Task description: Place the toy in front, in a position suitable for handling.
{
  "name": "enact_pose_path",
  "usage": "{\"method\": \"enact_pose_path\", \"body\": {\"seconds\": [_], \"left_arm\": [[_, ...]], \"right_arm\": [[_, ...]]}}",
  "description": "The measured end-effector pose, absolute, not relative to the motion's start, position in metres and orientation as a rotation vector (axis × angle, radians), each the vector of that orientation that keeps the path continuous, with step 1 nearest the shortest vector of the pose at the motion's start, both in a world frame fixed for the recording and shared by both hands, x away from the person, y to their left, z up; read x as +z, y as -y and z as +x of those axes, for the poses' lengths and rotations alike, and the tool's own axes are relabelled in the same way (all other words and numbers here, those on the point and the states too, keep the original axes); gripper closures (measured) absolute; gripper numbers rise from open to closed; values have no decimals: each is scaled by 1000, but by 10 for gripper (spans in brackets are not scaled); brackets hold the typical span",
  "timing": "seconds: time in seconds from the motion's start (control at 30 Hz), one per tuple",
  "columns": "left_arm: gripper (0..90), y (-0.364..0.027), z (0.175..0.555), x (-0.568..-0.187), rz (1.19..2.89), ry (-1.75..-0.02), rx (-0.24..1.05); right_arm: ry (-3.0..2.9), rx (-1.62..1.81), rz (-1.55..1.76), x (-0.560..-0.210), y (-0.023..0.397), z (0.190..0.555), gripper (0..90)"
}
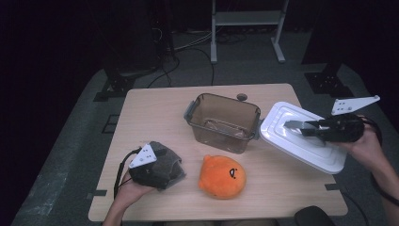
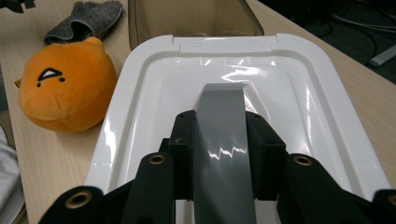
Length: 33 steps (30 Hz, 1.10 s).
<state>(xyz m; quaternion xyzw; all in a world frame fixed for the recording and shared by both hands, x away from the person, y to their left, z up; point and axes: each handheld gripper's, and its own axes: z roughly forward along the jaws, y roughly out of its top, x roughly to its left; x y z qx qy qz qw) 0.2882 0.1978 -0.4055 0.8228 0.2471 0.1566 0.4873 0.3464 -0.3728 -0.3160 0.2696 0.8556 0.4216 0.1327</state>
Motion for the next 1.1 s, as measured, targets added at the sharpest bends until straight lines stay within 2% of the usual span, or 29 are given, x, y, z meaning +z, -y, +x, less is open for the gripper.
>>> {"method": "enact_pose_path", "body": {"seconds": [0.47, 1.1], "left_arm": [[92, -199, 288, -405, 1996, -605, 385], [92, -200, 289, -403, 1989, -604, 387]], "right_arm": [[-2506, 1226, 849, -348, 388, 339, 660], [-2541, 1249, 927, -399, 385, 344, 660]]}}
